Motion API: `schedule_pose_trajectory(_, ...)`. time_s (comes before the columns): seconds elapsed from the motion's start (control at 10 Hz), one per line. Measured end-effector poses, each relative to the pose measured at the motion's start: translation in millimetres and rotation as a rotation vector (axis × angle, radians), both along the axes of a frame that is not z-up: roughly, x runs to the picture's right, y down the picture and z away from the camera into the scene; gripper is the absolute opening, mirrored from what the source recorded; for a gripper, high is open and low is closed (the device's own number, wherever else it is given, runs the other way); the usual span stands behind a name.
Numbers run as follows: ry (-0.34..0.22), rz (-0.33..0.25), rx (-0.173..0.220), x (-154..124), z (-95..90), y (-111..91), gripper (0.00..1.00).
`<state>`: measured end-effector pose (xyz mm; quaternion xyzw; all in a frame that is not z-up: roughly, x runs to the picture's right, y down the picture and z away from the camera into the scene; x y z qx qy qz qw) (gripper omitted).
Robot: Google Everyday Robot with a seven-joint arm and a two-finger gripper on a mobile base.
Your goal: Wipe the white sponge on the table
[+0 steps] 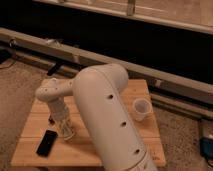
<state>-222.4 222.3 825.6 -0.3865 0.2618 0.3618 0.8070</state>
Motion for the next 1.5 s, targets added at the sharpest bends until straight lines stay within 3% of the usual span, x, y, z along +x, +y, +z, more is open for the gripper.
schedule_pose_trajectory(1.1, 0.043, 0.002, -0.007, 18.8, -2.6, 3.4, 0.17)
schedule_pose_trajectory(1.5, 0.158, 0.046, -0.005, 88.2, -13.6, 10.7, 0.17)
